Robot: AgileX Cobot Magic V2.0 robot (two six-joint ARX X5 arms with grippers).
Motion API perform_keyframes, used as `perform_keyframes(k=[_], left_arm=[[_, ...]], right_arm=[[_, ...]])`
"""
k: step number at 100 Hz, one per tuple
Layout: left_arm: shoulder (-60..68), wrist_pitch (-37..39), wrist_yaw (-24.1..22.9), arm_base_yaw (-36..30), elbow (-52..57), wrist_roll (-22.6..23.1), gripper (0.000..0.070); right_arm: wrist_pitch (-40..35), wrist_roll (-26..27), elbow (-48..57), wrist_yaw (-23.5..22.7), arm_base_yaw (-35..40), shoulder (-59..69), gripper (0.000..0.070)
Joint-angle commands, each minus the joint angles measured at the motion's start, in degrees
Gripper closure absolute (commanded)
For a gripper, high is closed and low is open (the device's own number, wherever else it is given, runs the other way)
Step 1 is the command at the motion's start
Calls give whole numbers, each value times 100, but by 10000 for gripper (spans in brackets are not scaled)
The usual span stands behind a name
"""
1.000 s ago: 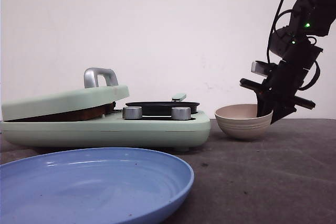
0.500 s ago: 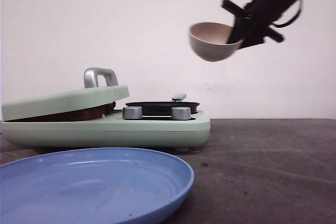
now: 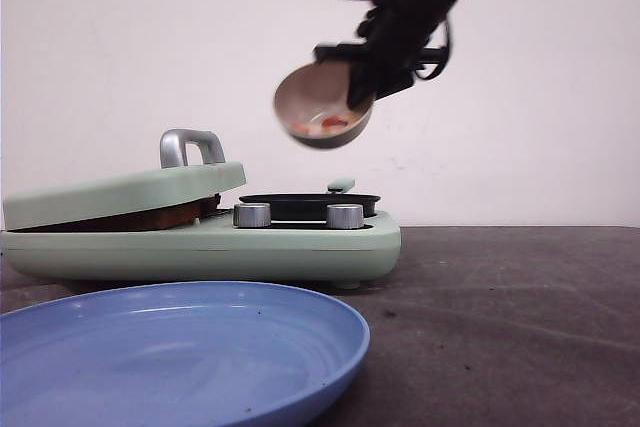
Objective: Make breakfast with bread and shrimp
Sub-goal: 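Tilt the bowl over the frying pan to pour the shrimp in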
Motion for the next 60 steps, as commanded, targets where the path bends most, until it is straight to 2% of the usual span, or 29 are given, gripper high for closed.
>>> perform_keyframes(k=[1, 8, 18, 60], left_arm=[[37, 70, 9, 7, 31, -9, 277], [37, 72, 9, 7, 31, -9, 277], [37, 70, 9, 7, 31, -9, 277], [33, 63, 9, 7, 31, 9, 277]], right_arm=[[308, -859, 101, 422, 149, 190, 700], [564, -1034, 94, 649, 243, 273, 700], [990, -1084, 15, 658, 289, 345, 700], [5316, -1043, -2107, 780, 317, 345, 700]])
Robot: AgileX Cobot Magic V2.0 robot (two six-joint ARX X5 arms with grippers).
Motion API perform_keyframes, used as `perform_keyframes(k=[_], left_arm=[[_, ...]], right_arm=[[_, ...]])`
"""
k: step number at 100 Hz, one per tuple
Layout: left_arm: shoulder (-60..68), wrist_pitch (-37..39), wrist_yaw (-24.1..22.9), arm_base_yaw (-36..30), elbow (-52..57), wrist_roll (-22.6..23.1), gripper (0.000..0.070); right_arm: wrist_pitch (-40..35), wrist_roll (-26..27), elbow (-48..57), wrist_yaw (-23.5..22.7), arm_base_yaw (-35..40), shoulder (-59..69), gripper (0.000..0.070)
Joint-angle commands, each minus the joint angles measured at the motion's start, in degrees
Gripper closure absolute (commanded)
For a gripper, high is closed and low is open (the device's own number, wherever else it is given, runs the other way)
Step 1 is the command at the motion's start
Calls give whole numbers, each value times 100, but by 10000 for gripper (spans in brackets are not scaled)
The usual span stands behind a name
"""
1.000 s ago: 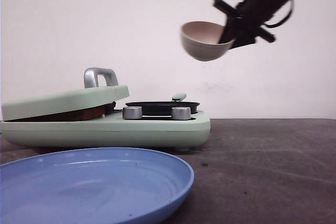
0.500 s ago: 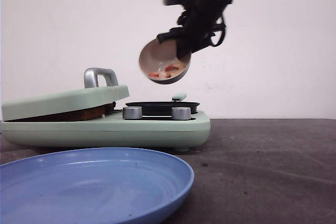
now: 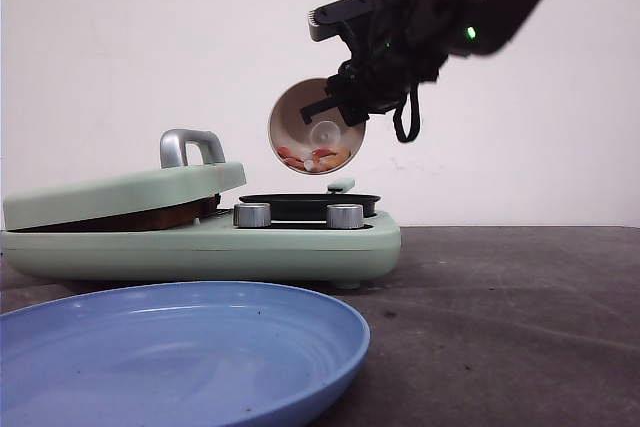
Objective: Make breakfast with bread and shrimp
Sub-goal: 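Tilt the bowl over the frying pan to pour the shrimp in, then carry the empty bowl back and lower it onto the table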
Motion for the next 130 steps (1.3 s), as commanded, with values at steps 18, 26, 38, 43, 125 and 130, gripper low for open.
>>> perform_keyframes(k=[18, 26, 38, 43, 125, 130], left_arm=[[33, 63, 11, 7, 31, 7, 277], [33, 63, 11, 7, 31, 7, 277], [33, 22, 13, 7, 31, 7, 277], [31, -37, 13, 7, 31, 7, 277], [33, -79, 11, 7, 31, 59, 277], [33, -79, 11, 7, 31, 59, 277]], right_arm=[[1853, 17, -647, 26, 66, 103, 700], [2024, -9, -730, 17, 57, 105, 700], [2048, 24, -743, -79, 55, 136, 700], [2164, 20, -743, -188, 50, 186, 700], [3659, -2103, -927, 643, 439, 599, 700], [3657, -2103, -927, 682, 439, 599, 700]])
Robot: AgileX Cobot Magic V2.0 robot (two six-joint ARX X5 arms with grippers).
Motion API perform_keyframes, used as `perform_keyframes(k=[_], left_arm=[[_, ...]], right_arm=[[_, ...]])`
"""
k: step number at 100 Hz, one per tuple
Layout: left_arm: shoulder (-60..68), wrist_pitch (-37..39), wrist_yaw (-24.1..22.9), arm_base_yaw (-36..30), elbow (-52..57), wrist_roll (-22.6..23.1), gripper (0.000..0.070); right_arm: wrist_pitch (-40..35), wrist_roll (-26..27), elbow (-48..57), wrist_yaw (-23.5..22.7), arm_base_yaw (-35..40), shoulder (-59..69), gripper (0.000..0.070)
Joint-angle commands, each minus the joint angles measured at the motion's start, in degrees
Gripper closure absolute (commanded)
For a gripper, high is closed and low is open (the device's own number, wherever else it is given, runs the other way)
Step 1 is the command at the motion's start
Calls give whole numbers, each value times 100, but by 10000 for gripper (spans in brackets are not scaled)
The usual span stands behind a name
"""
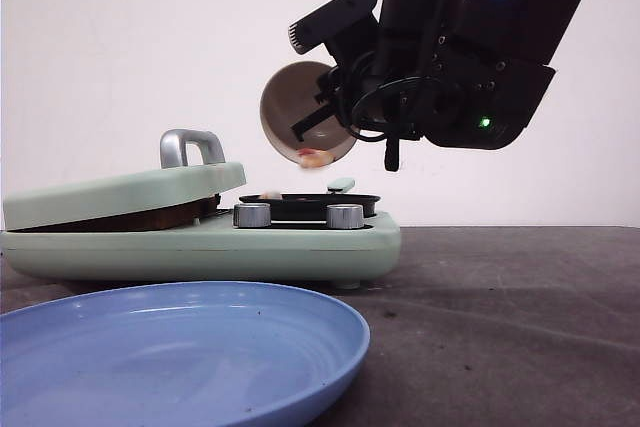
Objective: Make breakfast with bread and shrimp
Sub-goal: 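Carry the empty bowl back and lower it onto the table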
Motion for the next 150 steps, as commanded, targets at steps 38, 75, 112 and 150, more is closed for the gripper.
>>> perform_keyframes(k=[38, 75, 112, 150], left_arm=[[33, 61, 11, 7, 31, 52, 277], [33, 66, 11, 7, 31, 15, 277], [33, 131, 11, 7, 31, -2, 277], [44, 98, 11, 7, 31, -2, 277]], right_arm=[[153, 254, 101, 363, 50, 13, 700], [-2957, 1790, 103, 748, -59, -1543, 694], [-8013, 4400, 793, -1279, -1261, -3366, 694], [-10590, 5276, 1698, -3810, -2887, -3051, 695]])
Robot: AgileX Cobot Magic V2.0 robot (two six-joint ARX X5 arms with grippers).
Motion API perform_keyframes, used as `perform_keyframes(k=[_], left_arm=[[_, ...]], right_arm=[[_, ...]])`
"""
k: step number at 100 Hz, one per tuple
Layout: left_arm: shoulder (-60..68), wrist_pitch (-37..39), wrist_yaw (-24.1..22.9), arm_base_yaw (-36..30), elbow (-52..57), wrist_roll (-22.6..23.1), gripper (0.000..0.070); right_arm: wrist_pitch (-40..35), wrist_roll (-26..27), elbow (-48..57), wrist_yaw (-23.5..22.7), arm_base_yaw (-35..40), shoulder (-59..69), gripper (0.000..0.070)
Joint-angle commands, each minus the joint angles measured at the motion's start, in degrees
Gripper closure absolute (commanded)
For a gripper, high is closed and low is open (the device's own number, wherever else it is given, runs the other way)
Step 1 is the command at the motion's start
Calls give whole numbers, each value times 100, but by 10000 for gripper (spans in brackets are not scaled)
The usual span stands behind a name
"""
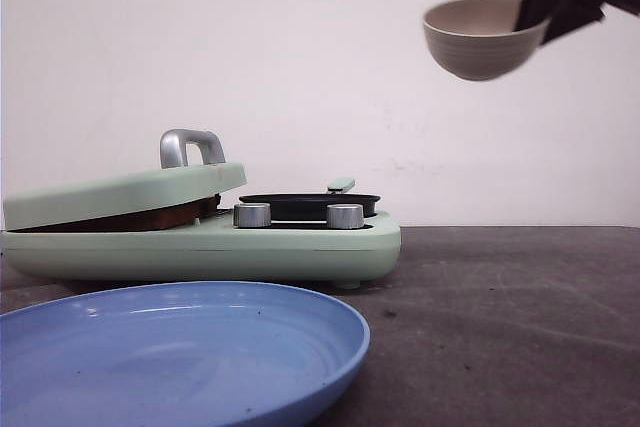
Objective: Make breakfast with bread and shrimp
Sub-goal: 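Carry the empty bowl back and lower it onto the table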
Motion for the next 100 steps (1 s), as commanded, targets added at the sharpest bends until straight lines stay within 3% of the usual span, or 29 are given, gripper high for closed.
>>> perform_keyframes(k=[1, 23, 63, 100], left_arm=[[44, 33, 11, 4, 31, 2, 277], [59, -7, 11, 4, 31, 2, 277], [66, -26, 11, 4, 31, 7, 277], [70, -22, 11, 4, 31, 17, 277]], right_arm=[[-138, 254, 111, -264, -74, 291, 695], [-269, 448, 111, -1108, -275, 1292, 694], [90, 511, 111, -1108, -278, 2761, 695], [122, 520, 111, -1073, -302, 3023, 694]])
